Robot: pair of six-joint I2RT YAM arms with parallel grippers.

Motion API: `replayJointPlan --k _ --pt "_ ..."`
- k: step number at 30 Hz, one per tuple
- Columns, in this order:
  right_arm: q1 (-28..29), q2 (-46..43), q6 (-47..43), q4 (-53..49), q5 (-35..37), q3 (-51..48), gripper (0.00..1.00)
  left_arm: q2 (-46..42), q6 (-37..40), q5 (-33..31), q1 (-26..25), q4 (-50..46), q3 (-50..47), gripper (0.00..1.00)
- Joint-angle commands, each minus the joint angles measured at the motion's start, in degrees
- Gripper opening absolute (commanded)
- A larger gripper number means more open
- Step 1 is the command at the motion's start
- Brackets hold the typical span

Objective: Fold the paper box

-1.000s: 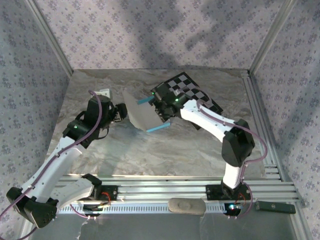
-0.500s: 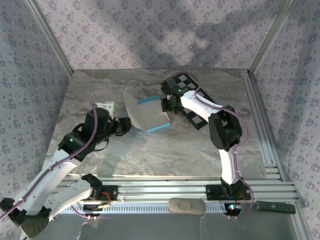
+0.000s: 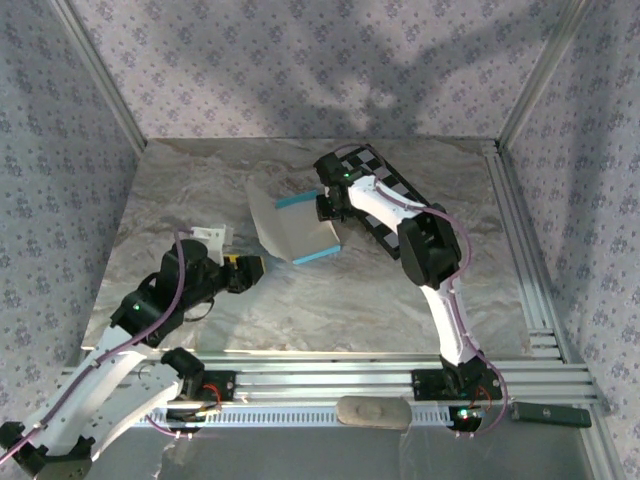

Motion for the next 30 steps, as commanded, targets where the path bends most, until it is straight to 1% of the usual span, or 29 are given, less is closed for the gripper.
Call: replayJointPlan --k 1,3,9,10,13,16,23,24,27,30 --pt "0.2 2.1 1.6 -2.5 -0.5 2.8 0.45 -0.2 -0.2 0.6 -0.4 0.8 0.7 0.61" --pt "0.4 2.7 2.2 -2.4 -0.5 3.0 0.43 -0.2 -0.2 0.5 -0.4 0.7 0.9 0.60" --pt "0.8 4.5 4.6 -2.6 -1.4 4.1 0.32 -0.3 0.0 0.2 -0.5 0.5 1.2 0.60" --pt "0.8 4.7 5.1 -2.7 -1.2 4.4 0.29 -0.3 0.0 0.1 -0.4 0.4 1.3 0.60" --pt "1.4 4.8 6.3 -2.5 -0.3 4.3 0.26 -0.3 0.3 -0.1 -0.4 0.0 1.6 0.60" --pt "2.0 4.8 8.1 -2.3 0.2 4.5 0.20 -0.5 0.6 -0.3 -0.5 -0.4 2.0 0.60" --pt "3.8 3.7 14.0 -2.5 1.2 4.4 0.02 -1.3 0.8 -1.9 -0.4 -1.8 2.8 0.60" --pt "4.3 3.3 15.1 -2.4 1.2 4.1 0.01 -1.5 0.9 -2.3 -0.5 -2.3 2.9 0.60" --pt "5.6 1.5 20.3 -2.1 2.8 2.6 0.00 -2.8 0.8 -3.8 -0.4 -3.3 3.3 0.60" --pt "7.0 -1.7 30.4 -2.4 5.9 -0.7 0.00 -3.8 0.1 -6.0 -0.5 -4.8 3.8 0.59"
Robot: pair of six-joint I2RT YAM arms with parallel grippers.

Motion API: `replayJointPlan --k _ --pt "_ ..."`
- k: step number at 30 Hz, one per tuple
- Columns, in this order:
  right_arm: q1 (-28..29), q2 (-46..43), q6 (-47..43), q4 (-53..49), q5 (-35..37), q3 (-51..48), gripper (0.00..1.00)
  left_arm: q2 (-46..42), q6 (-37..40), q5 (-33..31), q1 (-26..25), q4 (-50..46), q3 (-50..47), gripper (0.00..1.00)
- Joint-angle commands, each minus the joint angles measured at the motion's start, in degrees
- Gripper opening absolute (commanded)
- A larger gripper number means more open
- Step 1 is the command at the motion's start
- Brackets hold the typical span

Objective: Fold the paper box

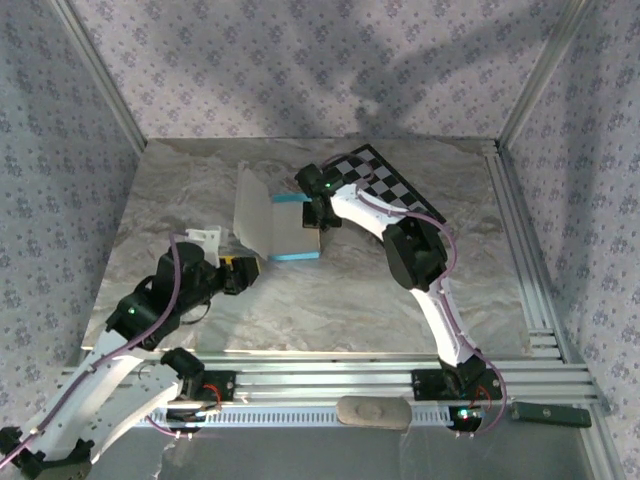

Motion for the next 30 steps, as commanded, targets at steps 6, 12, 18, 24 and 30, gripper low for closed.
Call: replayJointPlan --k 6,12,18,24,30 --pt "4.5 -13.7 47.2 -6.1 9.9 -13.7 0.00 -1.1 -2.7 -7.4 -0.4 -4.5 4.3 0.59" --pt "8.2 -16.4 77.2 -11.5 5.6 -18.2 0.00 -0.3 -4.3 -9.0 -0.1 -3.6 3.7 0.61" --pt "11.8 -15.0 92.0 -11.3 4.7 -18.3 0.00 4.9 -3.6 -6.3 2.6 1.6 3.0 0.60" --pt "14.5 -12.1 99.5 -10.1 3.9 -16.6 0.01 12.3 -2.8 3.9 11.4 7.9 0.9 0.54" --pt "14.7 -11.0 102.4 -10.2 3.1 -16.2 0.06 15.6 -2.4 7.8 15.3 12.6 -2.5 0.49"
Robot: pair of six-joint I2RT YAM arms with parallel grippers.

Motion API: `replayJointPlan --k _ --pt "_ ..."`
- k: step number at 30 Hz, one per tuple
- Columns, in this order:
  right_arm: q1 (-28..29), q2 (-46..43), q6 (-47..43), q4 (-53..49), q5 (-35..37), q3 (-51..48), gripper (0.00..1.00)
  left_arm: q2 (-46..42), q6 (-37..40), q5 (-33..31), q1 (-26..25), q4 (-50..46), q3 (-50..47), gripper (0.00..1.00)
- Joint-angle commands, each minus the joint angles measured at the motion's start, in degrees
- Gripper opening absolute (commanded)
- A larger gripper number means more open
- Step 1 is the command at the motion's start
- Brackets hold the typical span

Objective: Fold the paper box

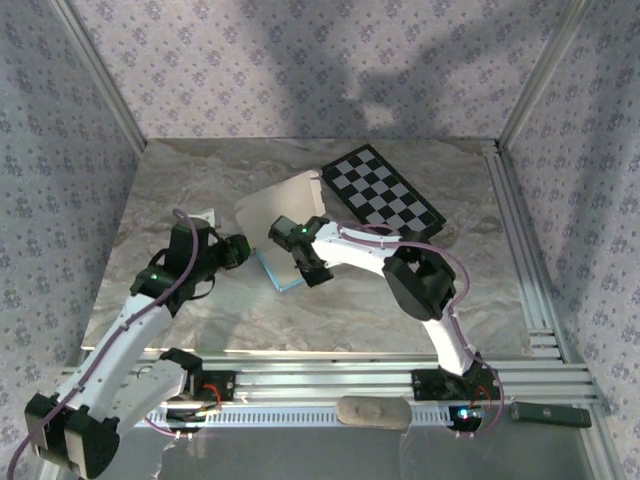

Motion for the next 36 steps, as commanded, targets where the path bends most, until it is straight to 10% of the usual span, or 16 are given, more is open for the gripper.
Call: replayJointPlan --k 1,8,16,19,22,25,36 --pt "-0.5 1.6 23.4 -1.6 -0.7 1.3 0.08 1.0 0.9 4.2 1.1 4.3 -0.6 0.49" --pt "0.0 -0.9 16.6 -2.2 3.2 2.8 0.68 -0.7 1.9 1.3 1.6 1.7 -0.7 0.56" --pt "1.9 -13.9 -5.3 -9.6 21.4 2.3 0.72 3.4 5.4 0.7 6.1 -1.1 3.6 0.62" --pt "-2.9 -19.9 -44.1 9.9 27.1 -2.5 0.75 7.9 8.0 1.9 8.0 -0.9 7.1 0.63" --pt "-10.6 -20.5 -91.2 30.5 4.9 -5.9 0.74 15.8 13.3 4.2 10.1 -2.7 12.7 0.63" --pt "-17.3 -14.1 -114.6 17.6 -12.7 3.6 0.71 24.6 16.1 7.8 11.8 -5.3 19.0 0.62" --pt "-30.5 2.8 -131.8 9.1 -35.1 18.9 0.63 37.9 22.0 12.7 12.6 0.8 23.5 0.64"
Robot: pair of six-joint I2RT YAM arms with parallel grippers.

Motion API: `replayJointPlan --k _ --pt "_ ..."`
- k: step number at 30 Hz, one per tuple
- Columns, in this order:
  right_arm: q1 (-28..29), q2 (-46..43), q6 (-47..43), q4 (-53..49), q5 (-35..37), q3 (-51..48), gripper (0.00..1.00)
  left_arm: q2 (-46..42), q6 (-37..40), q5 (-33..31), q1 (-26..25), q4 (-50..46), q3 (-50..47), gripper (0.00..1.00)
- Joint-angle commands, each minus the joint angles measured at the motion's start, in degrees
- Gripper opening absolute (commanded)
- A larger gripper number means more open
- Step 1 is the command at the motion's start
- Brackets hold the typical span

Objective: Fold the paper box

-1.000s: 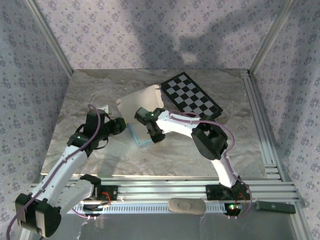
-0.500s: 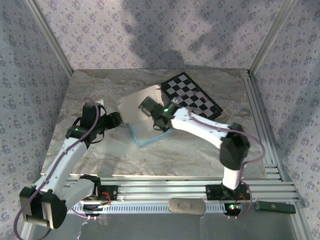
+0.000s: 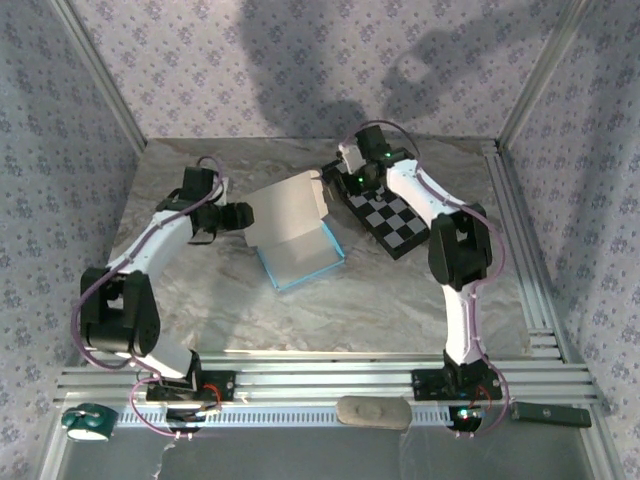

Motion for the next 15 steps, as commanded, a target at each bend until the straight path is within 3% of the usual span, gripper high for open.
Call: replayJointPlan --k 1,5,9,15 --pt "1.1 2.9 -9.9 -3.7 -10.1 7.2 0.63 1.0 2.9 2.0 0.2 1.7 2.0 0.63" --pt "1.7 9.1 -12.9 -10.2 -12.4 16.4 0.59 1.3 2.2 2.9 0.1 3.4 0.7 0.62" --pt "1.9 8.9 -13.9 -9.1 -13.5 16.4 0.58 1.6 2.4 2.7 -0.4 3.6 0.7 0.59" --pt "2.7 11.1 -14.4 -12.6 -13.2 22.2 0.47 3.8 2.7 1.3 -1.6 1.7 3.1 0.46"
